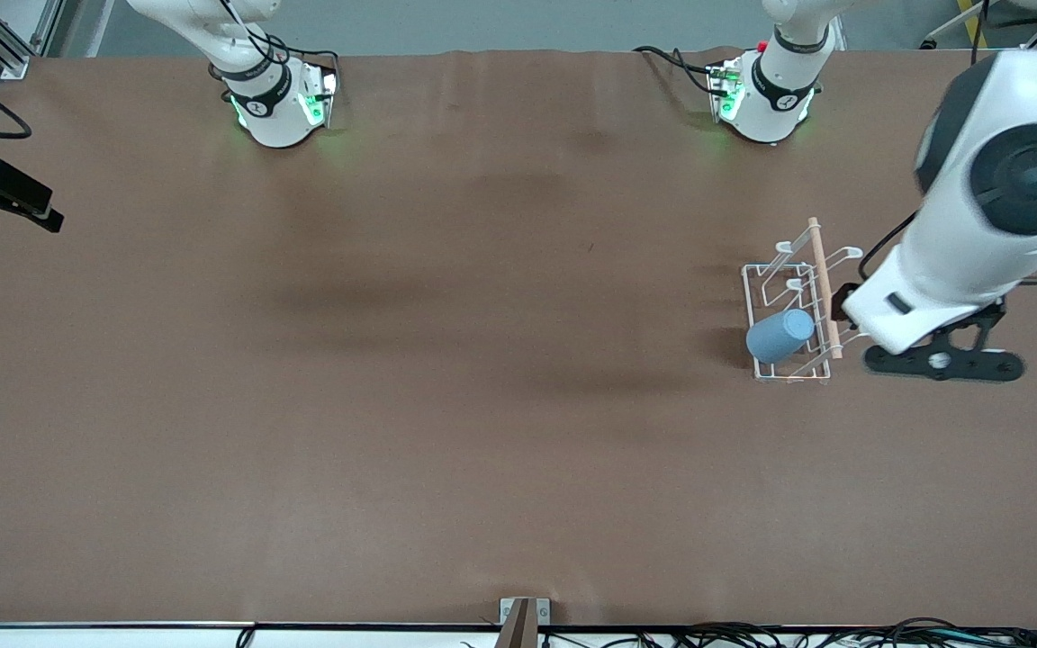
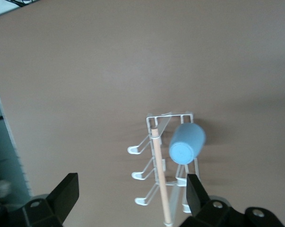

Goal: Hang cup on cup holder

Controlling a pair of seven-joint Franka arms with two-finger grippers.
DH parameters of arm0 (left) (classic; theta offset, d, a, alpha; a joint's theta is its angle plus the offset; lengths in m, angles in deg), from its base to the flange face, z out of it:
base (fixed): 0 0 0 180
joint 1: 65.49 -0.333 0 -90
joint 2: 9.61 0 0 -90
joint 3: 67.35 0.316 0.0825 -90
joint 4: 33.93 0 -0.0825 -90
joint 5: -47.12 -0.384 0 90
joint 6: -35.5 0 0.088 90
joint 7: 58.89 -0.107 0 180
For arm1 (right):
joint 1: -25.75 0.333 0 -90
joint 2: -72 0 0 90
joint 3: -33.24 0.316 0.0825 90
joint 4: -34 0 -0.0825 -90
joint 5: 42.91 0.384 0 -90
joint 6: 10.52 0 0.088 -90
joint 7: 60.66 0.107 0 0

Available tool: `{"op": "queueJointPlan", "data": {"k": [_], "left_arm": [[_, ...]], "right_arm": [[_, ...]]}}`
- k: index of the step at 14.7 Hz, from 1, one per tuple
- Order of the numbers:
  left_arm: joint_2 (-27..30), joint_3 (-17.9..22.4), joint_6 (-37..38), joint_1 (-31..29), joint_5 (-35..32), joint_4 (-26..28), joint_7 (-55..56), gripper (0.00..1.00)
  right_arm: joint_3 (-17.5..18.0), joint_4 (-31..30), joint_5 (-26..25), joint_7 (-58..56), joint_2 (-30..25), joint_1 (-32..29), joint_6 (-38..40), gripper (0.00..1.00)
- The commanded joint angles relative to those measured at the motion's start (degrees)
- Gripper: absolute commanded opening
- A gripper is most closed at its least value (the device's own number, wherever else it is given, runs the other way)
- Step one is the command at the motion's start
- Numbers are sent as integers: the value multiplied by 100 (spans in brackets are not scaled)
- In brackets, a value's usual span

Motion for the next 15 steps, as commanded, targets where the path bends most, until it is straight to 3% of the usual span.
{"op": "queueJointPlan", "data": {"k": [1,3,6,9,12,15], "left_arm": [[896,1263,-516,194,1576,355,-41,100],[1355,2162,-588,485,2406,654,-190,100],[2014,2875,-597,810,2751,1206,-655,100],[2646,3902,-641,1511,3103,1926,-1217,100],[3438,4143,-1281,1673,3139,2972,-1325,100],[3589,4117,-1134,1681,3183,3028,-1316,100]], "right_arm": [[27,-36,-84,19,-17,-21,-7,100],[27,-36,-84,10,-17,-21,-7,100],[18,-36,-84,10,-17,-30,-25,100],[18,-18,-93,10,-17,-30,-42,100],[18,-9,-84,19,-17,-39,2,100],[18,8,-84,19,-17,-21,-42,100]]}}
